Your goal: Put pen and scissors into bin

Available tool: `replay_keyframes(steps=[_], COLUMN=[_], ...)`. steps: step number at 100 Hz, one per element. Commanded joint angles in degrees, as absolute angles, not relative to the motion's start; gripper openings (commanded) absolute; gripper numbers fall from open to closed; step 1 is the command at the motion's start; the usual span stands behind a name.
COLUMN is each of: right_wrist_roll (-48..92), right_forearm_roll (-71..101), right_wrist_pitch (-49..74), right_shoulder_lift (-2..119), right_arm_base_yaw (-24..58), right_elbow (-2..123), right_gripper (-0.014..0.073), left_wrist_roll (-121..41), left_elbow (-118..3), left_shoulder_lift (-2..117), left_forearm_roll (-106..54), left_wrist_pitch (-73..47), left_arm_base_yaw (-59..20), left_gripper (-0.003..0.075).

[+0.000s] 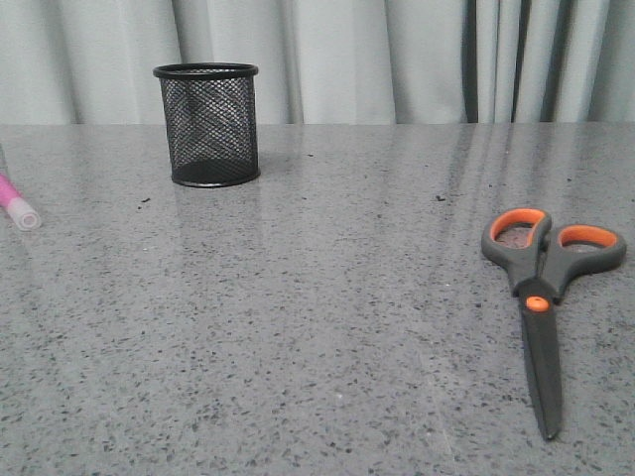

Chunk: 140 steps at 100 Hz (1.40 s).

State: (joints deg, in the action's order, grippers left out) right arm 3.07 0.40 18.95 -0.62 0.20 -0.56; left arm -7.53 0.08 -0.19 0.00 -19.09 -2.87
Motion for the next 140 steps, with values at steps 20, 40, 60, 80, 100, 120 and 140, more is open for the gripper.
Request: replay_keyframes(steps=[20,40,60,80,100,120,140], right_wrist_roll=[3.31,3.31,3.31,2.45,-1.64,-8.75,-13.79], right_forearm_roll=[0.52,0.52,0.0,-1.97,8.7,13.12,13.22], right_wrist_pitch=[16.46,16.46,15.69,-2.54,-15.22,-10.1,-11.43], right_shoulder_lift=[-1.66,-1.66,-1.66,-1.66,-1.66,-1.66,-1.66], right_arm_base_yaw=[-0.15,-0.15,-0.15,-0.15,-0.15,-0.15,-0.15], right_elbow=[-1.45,-1.45,-1.45,-1.45,-1.45,-1.35,-0.86], right_gripper=[-0.0069,-0.0069,-0.007,-0.007,-0.0069,-0.0069,-0.0069], left_wrist_roll=[-6.98,-6.98,-6.98,-6.98,-6.98,-6.98,-6.98], left_elbow=[2.7,2.7,2.7,2.7,2.7,2.6,2.6], left_shoulder_lift=[-2.04,-2.04,-2.04,-2.04,-2.04,-2.04,-2.04], left_forearm_roll=[0.0,0.0,0.0,0.0,-3.42,-40.6,-65.85], left_wrist_pitch=[-15.97,-15.97,-15.97,-15.97,-14.13,3.65,10.02], left_arm_base_yaw=[-2.64,-2.64,-2.64,-2.64,-2.64,-2.64,-2.64], left_gripper=[-0.0019,-0.0019,-0.0019,-0.0019,-0.0019,-0.0019,-0.0019])
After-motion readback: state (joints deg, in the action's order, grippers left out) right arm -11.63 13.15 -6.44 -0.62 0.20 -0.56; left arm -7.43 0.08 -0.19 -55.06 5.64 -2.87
